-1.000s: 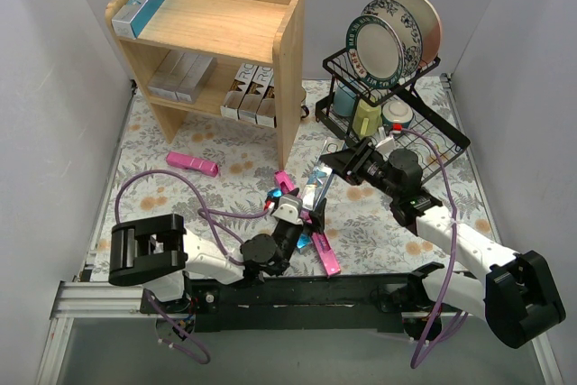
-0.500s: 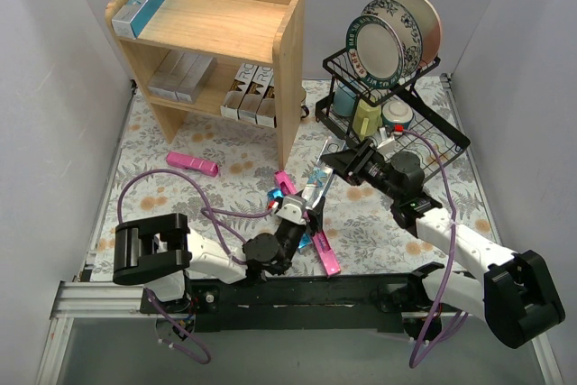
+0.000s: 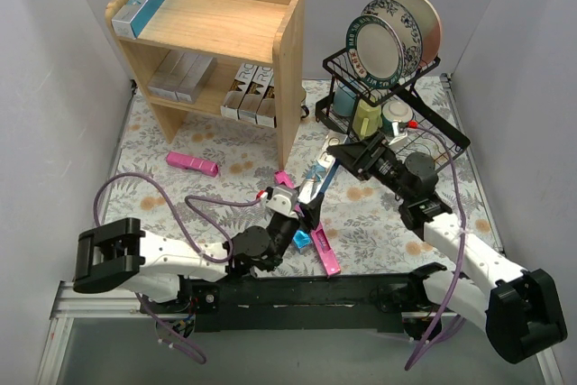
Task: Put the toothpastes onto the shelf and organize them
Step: Pick up the toothpaste from the center of the board, then place the toothpaste on the shelf.
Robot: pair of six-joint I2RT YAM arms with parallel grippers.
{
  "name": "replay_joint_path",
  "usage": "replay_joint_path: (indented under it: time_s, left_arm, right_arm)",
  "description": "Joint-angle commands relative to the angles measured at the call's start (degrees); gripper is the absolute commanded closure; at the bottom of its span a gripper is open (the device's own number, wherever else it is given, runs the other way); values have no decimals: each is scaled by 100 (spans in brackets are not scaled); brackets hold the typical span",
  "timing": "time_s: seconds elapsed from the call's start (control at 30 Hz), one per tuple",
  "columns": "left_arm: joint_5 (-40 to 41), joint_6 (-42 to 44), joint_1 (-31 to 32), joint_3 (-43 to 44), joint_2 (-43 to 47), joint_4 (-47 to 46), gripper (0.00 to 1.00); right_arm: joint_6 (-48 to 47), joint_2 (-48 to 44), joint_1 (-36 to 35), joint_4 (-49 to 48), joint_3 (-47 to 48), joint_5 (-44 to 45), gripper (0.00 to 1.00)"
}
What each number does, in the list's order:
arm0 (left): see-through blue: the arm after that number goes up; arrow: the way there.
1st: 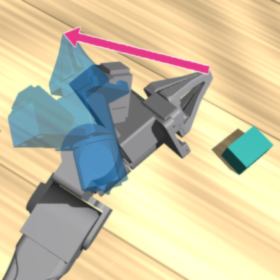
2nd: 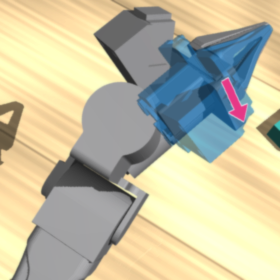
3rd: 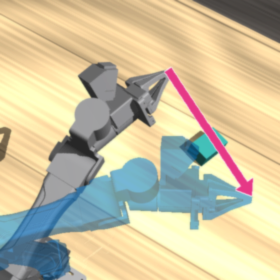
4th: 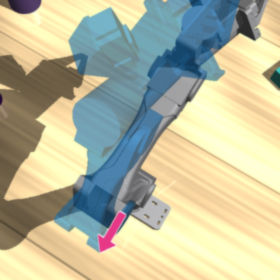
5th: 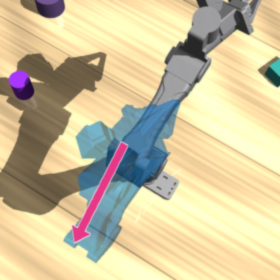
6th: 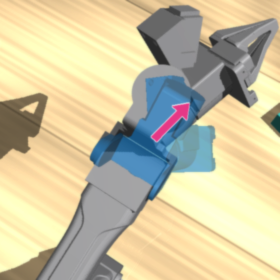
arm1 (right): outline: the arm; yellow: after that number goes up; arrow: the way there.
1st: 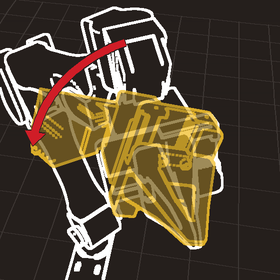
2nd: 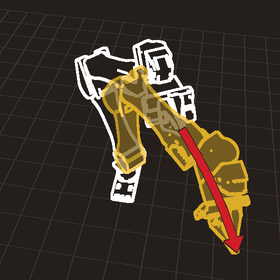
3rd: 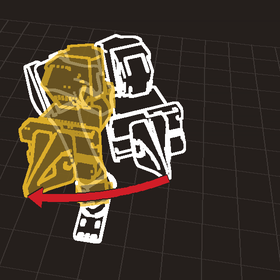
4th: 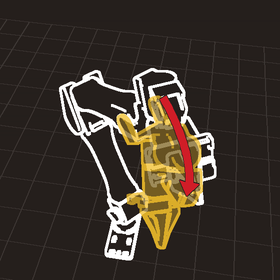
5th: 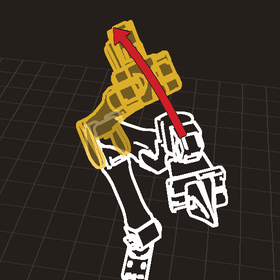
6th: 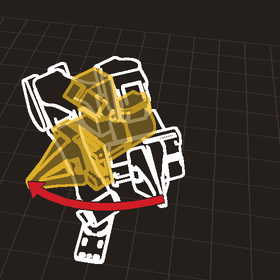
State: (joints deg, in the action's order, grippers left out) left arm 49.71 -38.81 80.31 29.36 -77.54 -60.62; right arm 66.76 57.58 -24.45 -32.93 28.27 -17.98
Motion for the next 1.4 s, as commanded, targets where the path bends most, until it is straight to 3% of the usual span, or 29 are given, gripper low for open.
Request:
replay_joint_path:
  time_s: [0.0,0.1,0.23,0.4,0.63,0.8,0.93,1.1,1.2,1.37]
  left_arm:
    - [-42,-250,-16,560,782,1410,77]
    - [3,-294,-16,876,1073,2325,77]
    - [-15,-391,-59,1272,1434,3448,76]
    - [12,-303,-191,1914,1627,4356,76]
    - [-155,-75,-499,3530,1698,6025,74]
    - [-146,119,-745,5322,1392,7290,74]
    - [-190,373,-1288,6448,1040,8099,74]
    - [-374,830,-1816,7434,723,8224,78]
    - [-707,761,-2745,8292,276,8906,81]
    - [-2165,376,-4144,8927,-559,9488,76]
  right_arm:
    - [-566,-405,352,-3,82,-267,12]
    - [-1128,-809,493,-21,126,-504,12]
    - [-2567,-1528,502,899,547,-374,11]
    - [-3598,-2189,494,1621,802,74,10]
    - [-4663,-2804,502,2773,882,865,10]
    - [-5005,-2981,494,3248,856,1121,11]
    - [-5103,-3051,494,3284,812,1156,11]
    - [-5156,-3025,494,3266,794,1130,11]
    - [-5191,-3016,494,3258,785,1095,11]
    - [-5270,-3042,494,3275,776,1095,12]
